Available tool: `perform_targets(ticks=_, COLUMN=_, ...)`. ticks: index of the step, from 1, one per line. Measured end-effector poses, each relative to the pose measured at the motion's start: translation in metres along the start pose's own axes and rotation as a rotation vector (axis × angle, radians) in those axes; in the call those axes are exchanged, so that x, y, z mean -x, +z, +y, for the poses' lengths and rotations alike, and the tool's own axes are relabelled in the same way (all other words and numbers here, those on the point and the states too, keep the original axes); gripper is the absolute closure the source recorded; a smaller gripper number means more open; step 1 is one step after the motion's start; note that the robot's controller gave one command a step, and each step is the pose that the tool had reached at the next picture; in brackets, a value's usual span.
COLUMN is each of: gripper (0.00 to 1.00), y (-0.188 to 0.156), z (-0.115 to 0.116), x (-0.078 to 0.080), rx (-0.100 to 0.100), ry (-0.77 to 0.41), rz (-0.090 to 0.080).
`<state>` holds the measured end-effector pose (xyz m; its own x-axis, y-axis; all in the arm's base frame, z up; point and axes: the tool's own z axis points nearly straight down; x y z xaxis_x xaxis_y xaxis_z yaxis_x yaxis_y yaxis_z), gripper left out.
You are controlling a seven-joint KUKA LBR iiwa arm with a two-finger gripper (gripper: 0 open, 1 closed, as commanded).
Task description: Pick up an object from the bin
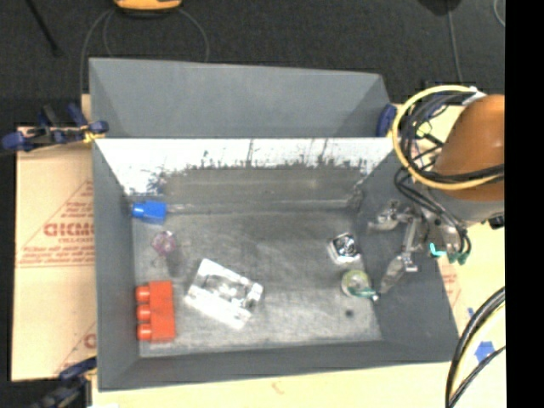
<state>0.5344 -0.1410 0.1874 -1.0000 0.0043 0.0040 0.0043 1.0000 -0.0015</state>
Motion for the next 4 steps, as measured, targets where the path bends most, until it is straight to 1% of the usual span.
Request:
perform_targets(ticks=1, gripper=0.00, y=0.105, z=0.113, x=0.088, rx=-0.001, ry=-0.571, rz=-0.012)
perform_targets(ticks=2, gripper=0.00, y=0.085, z=0.004, x=0.050, rx=-0.002, ry=-0.446, rz=-0.009)
perform_targets(ticks=3, gripper=0.00, y=0.076, z=-0.024, x=0.058, rx=-0.001, ry=-0.498, rz=-0.008)
perform_targets(ticks=4, gripper=0.00, y=0.112, z=-0.014, x=0.069, rx=0.015, ry=-0.471, rz=-0.014)
